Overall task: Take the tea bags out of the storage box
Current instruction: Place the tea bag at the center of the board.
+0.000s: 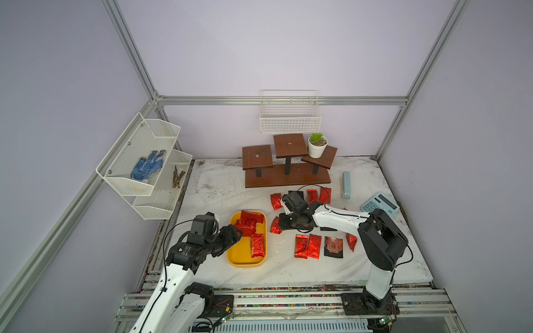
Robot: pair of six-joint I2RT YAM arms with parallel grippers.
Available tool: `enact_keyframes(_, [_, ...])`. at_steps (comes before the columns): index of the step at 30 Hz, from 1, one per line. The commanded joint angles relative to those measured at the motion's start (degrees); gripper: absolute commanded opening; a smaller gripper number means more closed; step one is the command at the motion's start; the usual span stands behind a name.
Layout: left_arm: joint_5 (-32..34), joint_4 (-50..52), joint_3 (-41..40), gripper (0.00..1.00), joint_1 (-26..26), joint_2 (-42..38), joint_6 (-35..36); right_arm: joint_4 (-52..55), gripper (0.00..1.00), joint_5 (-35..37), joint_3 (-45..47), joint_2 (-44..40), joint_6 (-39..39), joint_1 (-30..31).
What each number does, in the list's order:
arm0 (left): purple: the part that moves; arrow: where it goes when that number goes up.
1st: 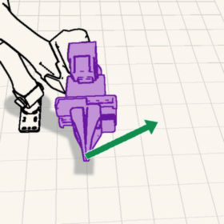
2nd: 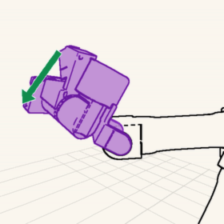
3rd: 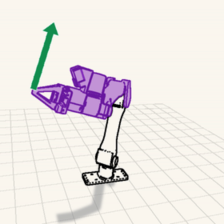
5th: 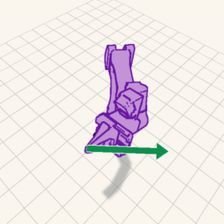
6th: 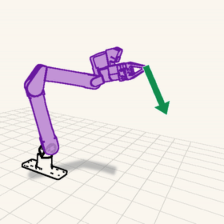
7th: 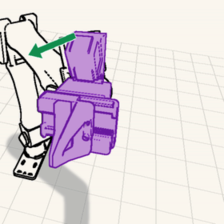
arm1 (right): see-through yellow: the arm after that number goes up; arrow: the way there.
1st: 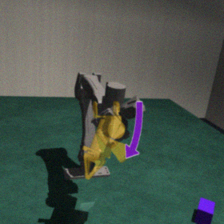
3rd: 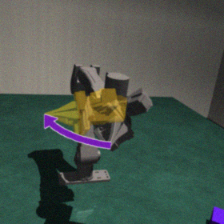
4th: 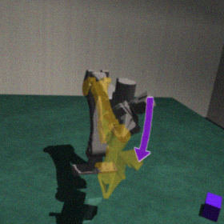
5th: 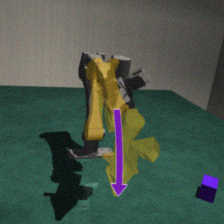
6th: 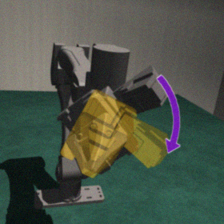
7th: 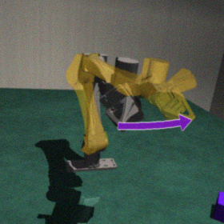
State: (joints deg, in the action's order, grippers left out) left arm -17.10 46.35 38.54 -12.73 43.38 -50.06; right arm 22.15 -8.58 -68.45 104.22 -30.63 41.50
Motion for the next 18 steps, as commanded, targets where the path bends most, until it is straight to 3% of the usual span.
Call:
enact_keyframes(1, [3.7, -0.2, 2.4, 0.69, -2.3, 2.7, 2.1, 1.8, 0.38, 1.3, -0.1, -6.5, 0.7, -0.2])
enact_keyframes(9, [12.8, 0.8, 6.9, 0.66, -12.5, 14.7, 5.0, 4.6, 0.41, 1.2, 2.0, -19.7, 1.8, -0.1])
enact_keyframes(18, [16.4, 1.1, 12.8, 0.64, -17.5, 30.1, 10.6, 8.0, 0.44, 0.0, 6.6, -30.6, 3.9, -0.2])
